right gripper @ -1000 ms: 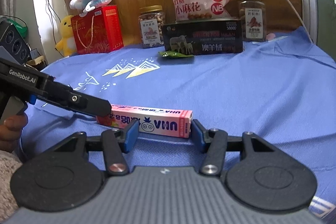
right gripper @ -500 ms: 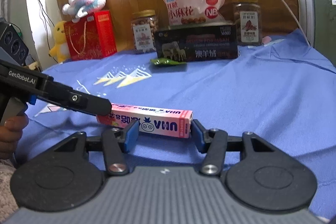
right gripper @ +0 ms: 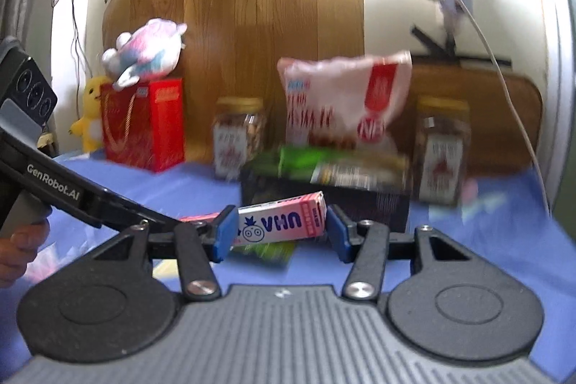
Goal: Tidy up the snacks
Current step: 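Carry the pink candy box over the tin and open the left tool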
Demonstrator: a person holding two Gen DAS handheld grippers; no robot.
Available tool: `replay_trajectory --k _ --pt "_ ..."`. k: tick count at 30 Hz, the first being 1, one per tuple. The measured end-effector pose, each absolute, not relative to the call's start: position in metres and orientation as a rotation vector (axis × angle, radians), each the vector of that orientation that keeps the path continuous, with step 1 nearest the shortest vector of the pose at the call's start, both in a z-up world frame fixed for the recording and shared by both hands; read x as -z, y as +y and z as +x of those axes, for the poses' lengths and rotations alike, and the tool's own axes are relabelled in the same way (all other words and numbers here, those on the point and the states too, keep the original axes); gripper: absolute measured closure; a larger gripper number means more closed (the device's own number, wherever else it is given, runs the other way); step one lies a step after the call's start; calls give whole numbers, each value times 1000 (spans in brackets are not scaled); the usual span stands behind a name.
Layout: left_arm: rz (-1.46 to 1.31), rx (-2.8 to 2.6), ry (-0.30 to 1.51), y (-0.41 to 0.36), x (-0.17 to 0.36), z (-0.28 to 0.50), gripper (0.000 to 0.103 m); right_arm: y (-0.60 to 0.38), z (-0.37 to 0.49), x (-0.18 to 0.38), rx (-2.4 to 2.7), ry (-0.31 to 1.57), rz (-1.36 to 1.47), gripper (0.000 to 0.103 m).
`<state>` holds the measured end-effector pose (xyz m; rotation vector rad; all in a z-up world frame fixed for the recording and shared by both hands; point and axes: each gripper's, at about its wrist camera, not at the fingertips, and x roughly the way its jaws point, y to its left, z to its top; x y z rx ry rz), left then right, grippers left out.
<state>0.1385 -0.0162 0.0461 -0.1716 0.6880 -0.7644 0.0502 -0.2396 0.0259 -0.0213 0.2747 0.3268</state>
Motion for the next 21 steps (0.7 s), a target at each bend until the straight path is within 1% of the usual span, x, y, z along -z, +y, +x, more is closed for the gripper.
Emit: replay_trajectory --k 3,5,12,14,15,16,17,21 --pt "-169 733 670 -24 -59 177 52 -247 90 -32 -325 250 -27 47" --pt "-166 716 673 -30 -63 205 52 -253 116 -31 -320 265 -11 47" --pt "-131 641 719 -60 -46 276 52 -262 184 -8 -277 386 37 45" --pt "-111 621 727 -68 -38 284 52 -262 193 0 -251 406 33 44" --pt "-98 614 724 -71 -36 286 50 -262 195 2 -243 406 33 42" --pt "-84 606 716 -73 -34 286 50 -263 195 3 -235 399 35 39" --pt "-73 598 711 -75 -33 285 50 -265 194 4 -227 390 44 37" --pt "-98 621 684 -65 -42 273 50 -277 178 -4 -214 334 101 37"
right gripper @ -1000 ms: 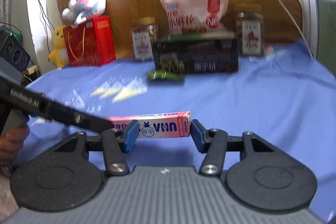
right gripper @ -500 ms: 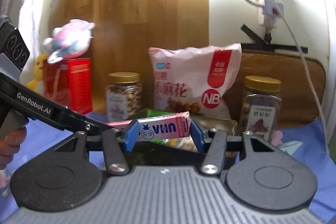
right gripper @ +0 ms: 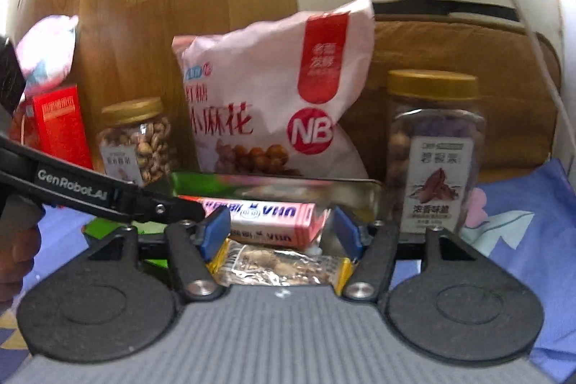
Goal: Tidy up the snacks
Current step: 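Carry the pink candy box over the tin and open the left tool, then move the left tool to the small green snack bag and grasp it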
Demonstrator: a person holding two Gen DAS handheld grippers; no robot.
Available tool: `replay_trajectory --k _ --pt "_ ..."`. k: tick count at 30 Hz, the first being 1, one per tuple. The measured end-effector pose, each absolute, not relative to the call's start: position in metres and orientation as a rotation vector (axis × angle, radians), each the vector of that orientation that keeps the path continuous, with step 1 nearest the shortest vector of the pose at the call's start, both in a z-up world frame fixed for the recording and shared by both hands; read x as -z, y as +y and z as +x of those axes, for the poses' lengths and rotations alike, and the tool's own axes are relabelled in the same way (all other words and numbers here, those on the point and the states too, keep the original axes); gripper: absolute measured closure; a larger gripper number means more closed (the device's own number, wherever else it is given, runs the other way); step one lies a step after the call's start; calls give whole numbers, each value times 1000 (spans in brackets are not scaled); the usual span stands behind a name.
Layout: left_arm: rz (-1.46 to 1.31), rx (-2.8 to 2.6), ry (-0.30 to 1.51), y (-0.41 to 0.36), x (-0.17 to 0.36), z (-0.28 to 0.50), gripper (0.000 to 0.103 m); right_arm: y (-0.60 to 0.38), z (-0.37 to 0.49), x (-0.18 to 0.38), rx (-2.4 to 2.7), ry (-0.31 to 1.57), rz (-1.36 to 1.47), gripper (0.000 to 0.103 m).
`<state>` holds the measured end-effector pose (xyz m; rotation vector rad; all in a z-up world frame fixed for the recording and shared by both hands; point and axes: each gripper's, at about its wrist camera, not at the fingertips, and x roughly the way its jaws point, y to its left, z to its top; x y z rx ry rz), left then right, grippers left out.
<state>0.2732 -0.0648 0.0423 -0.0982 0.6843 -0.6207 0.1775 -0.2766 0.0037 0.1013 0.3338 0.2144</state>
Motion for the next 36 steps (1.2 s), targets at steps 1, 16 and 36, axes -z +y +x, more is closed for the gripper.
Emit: replay_trajectory --k 1,16,36 --pt "-102 625 659 -58 -48 264 50 -280 171 -8 -220 311 119 37" --pt "-456 575 907 10 19 227 52 -263 156 45 -442 706 463 65" --pt "-400 748 916 26 36 100 82 -242 36 44 -463 676 463 66"
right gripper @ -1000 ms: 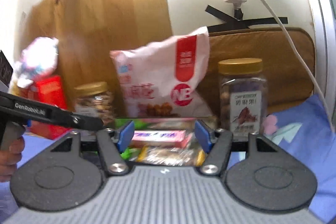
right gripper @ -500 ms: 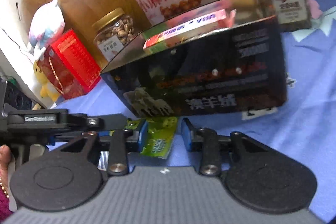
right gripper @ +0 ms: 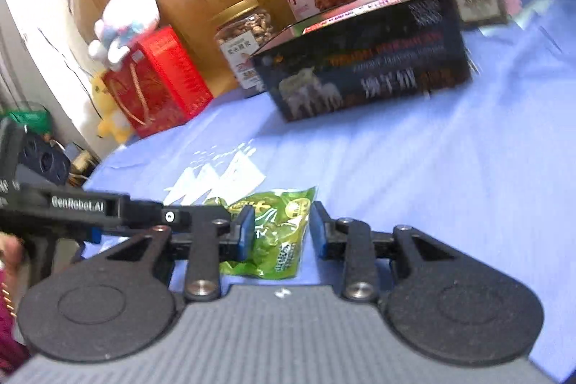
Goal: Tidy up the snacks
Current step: 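Move the left tool to the small green snack bag and grasp it, then lift the green snack bag and carry it over the tin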
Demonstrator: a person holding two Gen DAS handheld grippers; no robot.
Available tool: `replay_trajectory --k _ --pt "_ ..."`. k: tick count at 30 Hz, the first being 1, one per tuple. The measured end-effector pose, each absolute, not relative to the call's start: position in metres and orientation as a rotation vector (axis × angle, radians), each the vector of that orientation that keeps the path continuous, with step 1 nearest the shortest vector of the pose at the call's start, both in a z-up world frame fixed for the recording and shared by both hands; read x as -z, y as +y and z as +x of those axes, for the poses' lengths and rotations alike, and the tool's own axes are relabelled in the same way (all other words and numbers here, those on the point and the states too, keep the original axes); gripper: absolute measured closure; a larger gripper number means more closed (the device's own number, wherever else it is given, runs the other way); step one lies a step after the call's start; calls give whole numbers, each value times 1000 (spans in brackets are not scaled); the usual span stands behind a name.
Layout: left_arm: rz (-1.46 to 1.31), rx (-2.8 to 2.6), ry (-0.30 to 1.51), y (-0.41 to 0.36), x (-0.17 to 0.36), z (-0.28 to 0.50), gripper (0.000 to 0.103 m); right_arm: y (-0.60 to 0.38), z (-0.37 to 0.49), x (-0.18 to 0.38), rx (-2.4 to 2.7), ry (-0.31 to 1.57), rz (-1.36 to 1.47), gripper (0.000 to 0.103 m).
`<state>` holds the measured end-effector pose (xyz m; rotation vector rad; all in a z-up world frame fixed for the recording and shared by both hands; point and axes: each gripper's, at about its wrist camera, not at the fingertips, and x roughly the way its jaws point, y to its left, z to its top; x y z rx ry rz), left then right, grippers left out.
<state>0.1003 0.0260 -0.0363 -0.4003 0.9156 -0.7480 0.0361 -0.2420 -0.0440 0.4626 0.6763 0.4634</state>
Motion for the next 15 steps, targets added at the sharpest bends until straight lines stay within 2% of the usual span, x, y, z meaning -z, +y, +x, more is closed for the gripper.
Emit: replay_trajectory --k 6,15 --pt "-356 846 888 37 41 57 82 -252 -11 50 -474 689 586 66" --pt "-306 861 825 39 41 41 80 -259 -26 54 -431 699 701 67"
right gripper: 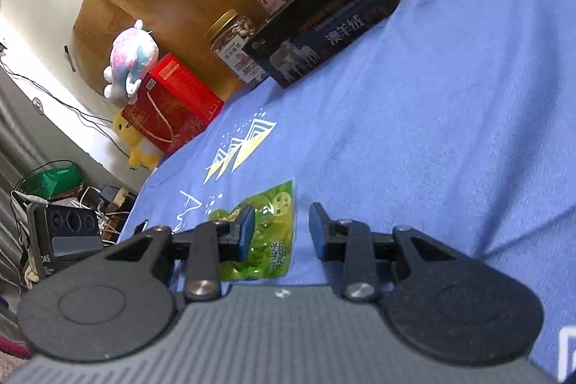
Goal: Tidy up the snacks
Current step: 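Lift the green snack bag and carry it over the tin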
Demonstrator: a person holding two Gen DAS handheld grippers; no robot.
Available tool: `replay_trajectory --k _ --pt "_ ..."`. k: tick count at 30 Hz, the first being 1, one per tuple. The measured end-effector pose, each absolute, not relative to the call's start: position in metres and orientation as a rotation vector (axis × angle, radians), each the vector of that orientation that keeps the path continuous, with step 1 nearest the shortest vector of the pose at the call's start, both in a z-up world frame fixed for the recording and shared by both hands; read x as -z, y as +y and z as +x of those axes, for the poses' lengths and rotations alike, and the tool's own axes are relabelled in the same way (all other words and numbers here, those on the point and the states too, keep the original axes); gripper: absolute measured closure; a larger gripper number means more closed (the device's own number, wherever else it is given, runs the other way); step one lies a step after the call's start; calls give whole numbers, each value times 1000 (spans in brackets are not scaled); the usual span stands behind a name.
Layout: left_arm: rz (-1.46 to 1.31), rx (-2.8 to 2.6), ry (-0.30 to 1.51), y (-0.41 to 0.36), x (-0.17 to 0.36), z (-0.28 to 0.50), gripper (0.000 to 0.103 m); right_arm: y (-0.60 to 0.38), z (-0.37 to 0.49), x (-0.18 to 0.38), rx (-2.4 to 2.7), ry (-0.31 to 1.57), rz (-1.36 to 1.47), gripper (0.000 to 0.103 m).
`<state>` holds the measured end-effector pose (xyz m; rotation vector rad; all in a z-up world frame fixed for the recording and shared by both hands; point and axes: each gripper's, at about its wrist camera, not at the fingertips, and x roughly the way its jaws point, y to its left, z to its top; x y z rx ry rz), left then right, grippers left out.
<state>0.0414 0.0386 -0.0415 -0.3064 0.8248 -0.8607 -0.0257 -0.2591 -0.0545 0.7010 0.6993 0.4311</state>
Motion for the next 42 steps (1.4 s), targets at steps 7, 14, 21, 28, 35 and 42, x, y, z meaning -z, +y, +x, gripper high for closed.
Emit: replay_trajectory --k 7,14,21,28,35,42 --pt "-316 875 804 42 44 41 80 -252 -27 56 -460 692 680 67" --pt "-400 983 821 49 48 46 85 -261 -25 61 -460 681 725 75" --pt "-416 1022 792 50 46 43 88 -259 -26 62 -471 648 706 73" --pt "-465 1062 758 56 44 40 89 -263 -27 64 -485 619 768 66" --pt "-560 1106 733 65 40 43 90 -269 -27 65 -532 585 877 52" --pt "-629 1131 751 62 37 48 89 -273 -28 64 -554 572 925 46"
